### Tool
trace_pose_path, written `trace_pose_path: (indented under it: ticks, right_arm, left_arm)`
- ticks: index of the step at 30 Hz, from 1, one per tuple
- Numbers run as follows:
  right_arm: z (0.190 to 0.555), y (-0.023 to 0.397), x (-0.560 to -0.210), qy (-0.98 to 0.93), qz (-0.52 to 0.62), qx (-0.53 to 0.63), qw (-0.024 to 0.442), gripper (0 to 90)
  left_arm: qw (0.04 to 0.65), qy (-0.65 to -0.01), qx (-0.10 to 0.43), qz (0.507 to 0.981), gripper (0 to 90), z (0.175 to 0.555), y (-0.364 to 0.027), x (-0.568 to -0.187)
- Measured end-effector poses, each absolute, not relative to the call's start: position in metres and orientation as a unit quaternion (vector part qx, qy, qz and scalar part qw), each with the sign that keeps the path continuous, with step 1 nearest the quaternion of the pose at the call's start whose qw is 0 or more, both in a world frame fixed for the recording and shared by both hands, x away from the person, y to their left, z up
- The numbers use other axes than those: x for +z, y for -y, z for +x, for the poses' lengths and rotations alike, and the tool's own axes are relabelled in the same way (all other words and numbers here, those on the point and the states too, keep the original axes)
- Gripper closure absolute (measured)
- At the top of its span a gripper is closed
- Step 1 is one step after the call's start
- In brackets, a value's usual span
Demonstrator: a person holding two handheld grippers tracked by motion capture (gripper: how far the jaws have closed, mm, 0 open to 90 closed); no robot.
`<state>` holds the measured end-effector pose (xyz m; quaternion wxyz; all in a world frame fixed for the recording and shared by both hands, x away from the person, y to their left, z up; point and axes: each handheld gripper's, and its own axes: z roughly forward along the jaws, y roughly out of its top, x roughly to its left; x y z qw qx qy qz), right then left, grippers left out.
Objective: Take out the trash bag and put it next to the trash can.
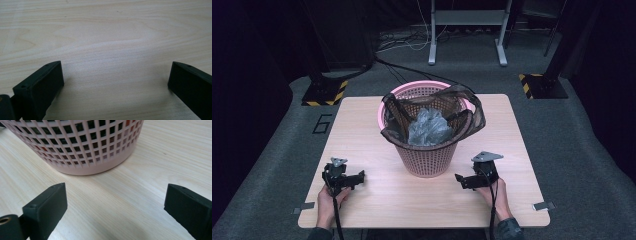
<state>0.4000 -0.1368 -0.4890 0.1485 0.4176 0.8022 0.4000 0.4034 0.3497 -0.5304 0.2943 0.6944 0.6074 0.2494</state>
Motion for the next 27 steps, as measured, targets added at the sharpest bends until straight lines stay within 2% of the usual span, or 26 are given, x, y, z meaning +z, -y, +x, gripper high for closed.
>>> trace_pose_path:
  ticks: [9,13,19,27]
  right_arm:
    - [0.401,0.157,-0.460,-0.806,0.422,0.391,0.137,6.8]
    - [0.402,0.166,-0.446,-0.806,0.424,0.389,0.140,7.7]
    - [0.404,0.172,-0.438,-0.804,0.431,0.385,0.143,8.7]
    - [0.407,0.175,-0.423,-0.802,0.430,0.386,0.148,12.9]
  left_arm:
    - [0.288,-0.588,0.229,0.720,0.3,0.402,-0.351,-0.527]
    - [0.279,-0.588,0.218,0.727,3.0,0.404,-0.349,-0.523]
    - [0.326,-0.564,0.198,0.732,2.2,0.405,-0.343,-0.508]
    - [0.345,-0.536,0.191,0.747,2.1,0.412,-0.331,-0.484]
